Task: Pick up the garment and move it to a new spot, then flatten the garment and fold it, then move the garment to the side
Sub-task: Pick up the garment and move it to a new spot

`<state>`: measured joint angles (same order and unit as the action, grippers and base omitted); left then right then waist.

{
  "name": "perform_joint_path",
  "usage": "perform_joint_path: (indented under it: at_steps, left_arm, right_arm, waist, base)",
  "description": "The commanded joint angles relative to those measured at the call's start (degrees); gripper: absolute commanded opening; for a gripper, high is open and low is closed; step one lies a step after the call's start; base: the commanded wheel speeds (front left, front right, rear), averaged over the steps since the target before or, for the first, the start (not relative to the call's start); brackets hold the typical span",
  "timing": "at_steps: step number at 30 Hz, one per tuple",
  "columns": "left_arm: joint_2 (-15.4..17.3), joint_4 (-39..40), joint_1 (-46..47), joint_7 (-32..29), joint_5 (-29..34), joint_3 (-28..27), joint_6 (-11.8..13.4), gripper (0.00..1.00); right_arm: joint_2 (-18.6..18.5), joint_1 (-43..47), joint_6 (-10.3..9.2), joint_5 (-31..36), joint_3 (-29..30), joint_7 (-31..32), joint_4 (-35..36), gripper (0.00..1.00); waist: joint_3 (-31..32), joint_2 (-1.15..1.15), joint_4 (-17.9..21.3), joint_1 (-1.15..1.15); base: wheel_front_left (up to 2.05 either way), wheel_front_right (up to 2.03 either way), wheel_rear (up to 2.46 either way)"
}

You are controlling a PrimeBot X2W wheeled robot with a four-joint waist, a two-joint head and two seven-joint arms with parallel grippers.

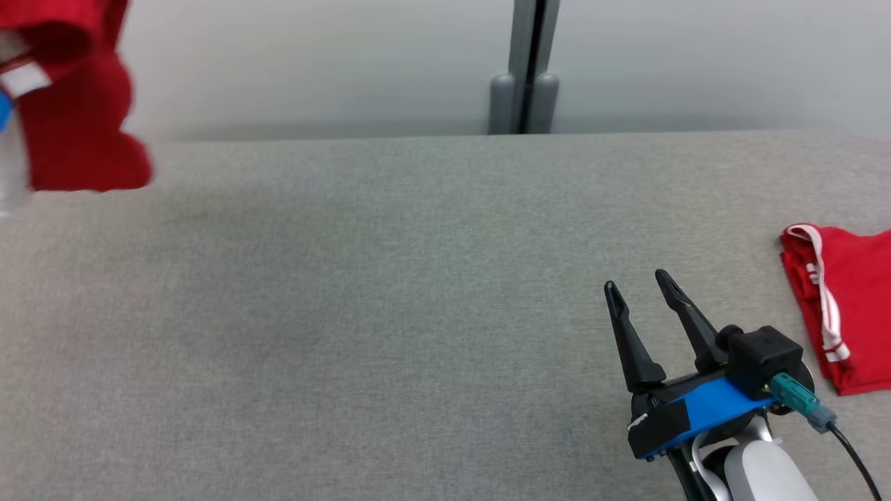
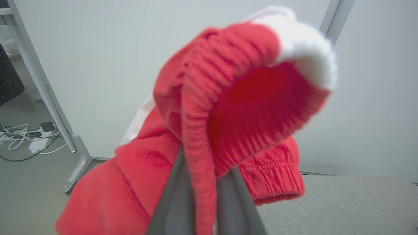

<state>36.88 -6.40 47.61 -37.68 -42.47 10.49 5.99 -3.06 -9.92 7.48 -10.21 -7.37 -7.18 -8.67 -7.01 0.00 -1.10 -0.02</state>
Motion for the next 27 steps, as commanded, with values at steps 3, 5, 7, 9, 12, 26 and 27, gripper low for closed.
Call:
perform_joint_path:
  at_steps: [3, 5, 7, 9, 12, 26, 27]
  left_arm:
    - [-2.73, 4.31, 2.4, -1.08, -1.36, 1.95, -0.82, 0.0]
    - [-4.64, 6.54, 2.92, -1.43, -2.45, 3.01, -1.4, 0.0]
    - [-6.58, 8.47, 3.05, -1.4, -3.77, 4.05, -1.93, 0.0]
    - [-8.39, 9.83, 2.75, -0.82, -4.21, 5.23, -2.52, 0.0]
    - [-12.18, 10.26, 0.57, -0.22, -5.87, 7.5, -2.96, 0.0]
    - [-26.58, -4.56, -14.59, 8.54, -9.79, 16.78, -5.78, 0.0]
    - [-27.12, -6.66, -15.23, 9.59, -9.41, 17.18, -5.81, 0.0]
  right_arm:
    - [0.14, 1.14, 0.04, -0.74, -0.15, 0.24, 0.17, 1.0]
    - [0.15, 1.29, 0.04, -0.85, 0.02, 0.27, 0.58, 1.0]
    - [0.16, 1.48, 0.04, -1.22, -0.01, 0.34, 0.88, 1.0]
    - [0.17, 1.51, 0.04, -1.39, 0.03, 0.48, 1.2, 1.0]
    - [0.17, 1.43, 0.04, -1.69, 0.24, 0.53, 1.48, 1.0]
    - [0.17, -0.5, 0.04, -3.48, -1.02, -0.74, 0.85, 1.0]
    - [0.17, -0.54, 0.04, -3.52, -1.05, -0.8, 0.7, 1.0]
  waist:
    - [2.79, 0.0, 3.08, 0.02]
    - [3.03, 0.0, 4.16, 0.02]
    - [3.03, 0.0, 5.37, 0.02]
    - [2.76, 0.0, 6.65, 0.02]
    - [2.12, 0.0, 8.66, 0.02]
    - [-2.18, 0.0, 15.44, 0.02]
    - [-2.38, 0.0, 15.55, 0.02]
  base:
    - [0.0, 0.0, 0.0]
    - [0.0, 0.0, 0.0]
    - [0.0, 0.0, 0.0]
    - [0.0, 0.0, 0.0]
    - [0.0, 0.0, 0.0]
    - [0.0, 0.0, 0.0]
    - [0.0, 0.0, 0.0]
